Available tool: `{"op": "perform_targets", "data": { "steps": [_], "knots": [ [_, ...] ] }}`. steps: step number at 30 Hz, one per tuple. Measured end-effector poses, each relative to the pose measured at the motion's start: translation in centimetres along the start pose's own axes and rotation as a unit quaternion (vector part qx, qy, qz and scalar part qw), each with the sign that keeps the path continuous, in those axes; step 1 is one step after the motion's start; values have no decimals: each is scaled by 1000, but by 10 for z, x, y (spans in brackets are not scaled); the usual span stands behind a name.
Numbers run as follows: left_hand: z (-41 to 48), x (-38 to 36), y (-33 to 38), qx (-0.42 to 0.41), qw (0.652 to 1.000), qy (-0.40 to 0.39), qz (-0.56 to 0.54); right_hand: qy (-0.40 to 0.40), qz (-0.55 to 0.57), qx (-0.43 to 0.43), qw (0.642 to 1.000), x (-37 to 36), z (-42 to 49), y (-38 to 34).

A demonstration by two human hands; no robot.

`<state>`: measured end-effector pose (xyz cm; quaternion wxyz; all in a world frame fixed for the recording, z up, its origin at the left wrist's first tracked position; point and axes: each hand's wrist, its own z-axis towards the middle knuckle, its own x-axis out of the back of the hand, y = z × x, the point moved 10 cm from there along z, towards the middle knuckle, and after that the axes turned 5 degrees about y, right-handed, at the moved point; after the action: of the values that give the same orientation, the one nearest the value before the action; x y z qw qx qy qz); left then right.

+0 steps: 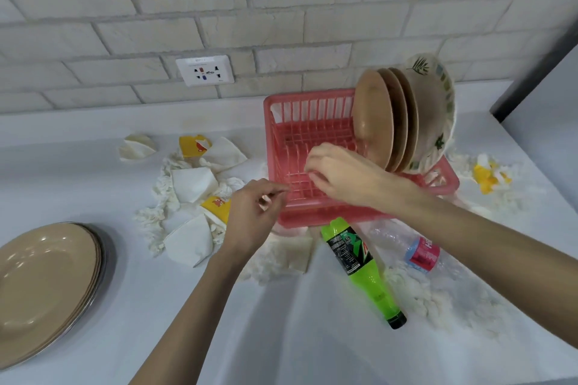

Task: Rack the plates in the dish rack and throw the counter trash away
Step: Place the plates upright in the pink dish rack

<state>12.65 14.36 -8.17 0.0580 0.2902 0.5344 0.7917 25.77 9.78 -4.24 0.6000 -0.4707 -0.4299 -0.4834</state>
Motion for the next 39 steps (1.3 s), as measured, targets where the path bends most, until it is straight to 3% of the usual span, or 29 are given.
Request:
{"op": "perform_targets", "data": {
  "steps": [15, 21, 27, 30, 34, 39],
  "knots": [
    [-92, 161, -72, 38, 993, 32, 104, -36, 187, 36, 981, -91, 3, -199],
    [-124, 249, -117, 73, 984, 85, 140, -47, 234, -17, 971, -127, 25, -260],
    [-120, 334, -168, 110, 966, 138, 188, -101, 255, -88, 958, -166, 49, -300],
    [-105, 370, -202, 155, 960, 124, 198, -116, 257, -113, 953, -178, 59, -309],
    [-75, 416, -236, 143, 938, 117, 293, -119, 266, -141, 946, -189, 68, -313],
    [-61, 440, -278, 232, 941, 99, 227, -106, 272, -163, 942, -195, 80, -316]
  ]
}}
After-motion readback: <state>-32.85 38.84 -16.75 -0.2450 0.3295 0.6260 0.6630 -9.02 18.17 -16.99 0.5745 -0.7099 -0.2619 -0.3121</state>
